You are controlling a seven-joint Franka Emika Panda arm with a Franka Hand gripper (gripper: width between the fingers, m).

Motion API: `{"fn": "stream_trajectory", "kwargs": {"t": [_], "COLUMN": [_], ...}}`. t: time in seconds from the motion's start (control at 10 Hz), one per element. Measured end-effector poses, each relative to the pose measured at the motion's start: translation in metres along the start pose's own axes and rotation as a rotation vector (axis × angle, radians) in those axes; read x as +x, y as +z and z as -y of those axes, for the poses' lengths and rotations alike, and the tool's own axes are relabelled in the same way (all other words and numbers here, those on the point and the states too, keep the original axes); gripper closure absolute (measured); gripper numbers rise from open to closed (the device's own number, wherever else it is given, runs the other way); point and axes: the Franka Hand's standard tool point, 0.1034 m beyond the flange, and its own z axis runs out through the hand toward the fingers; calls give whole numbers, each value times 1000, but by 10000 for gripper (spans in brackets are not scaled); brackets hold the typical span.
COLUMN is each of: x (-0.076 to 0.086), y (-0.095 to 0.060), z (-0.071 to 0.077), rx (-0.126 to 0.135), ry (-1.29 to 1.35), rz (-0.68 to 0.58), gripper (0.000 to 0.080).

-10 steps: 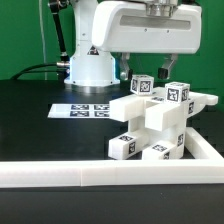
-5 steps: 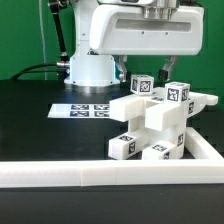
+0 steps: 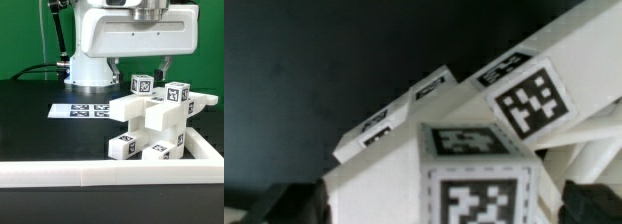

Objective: Assemble chair

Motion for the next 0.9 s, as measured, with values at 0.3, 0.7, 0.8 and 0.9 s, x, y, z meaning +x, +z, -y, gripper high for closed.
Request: {"fn": "stream_trajectory", "kwargs": {"t": [0.3, 0.7, 0.8, 0.9], "x": [1, 1, 1, 1], "y": [1, 1, 1, 1], "z": [1, 0, 0, 0], "rx": [-14, -14, -14, -14], "ry": [2, 4, 4, 14], "rz": [-13, -13, -13, -13], "gripper": [151, 517, 517, 517]}}
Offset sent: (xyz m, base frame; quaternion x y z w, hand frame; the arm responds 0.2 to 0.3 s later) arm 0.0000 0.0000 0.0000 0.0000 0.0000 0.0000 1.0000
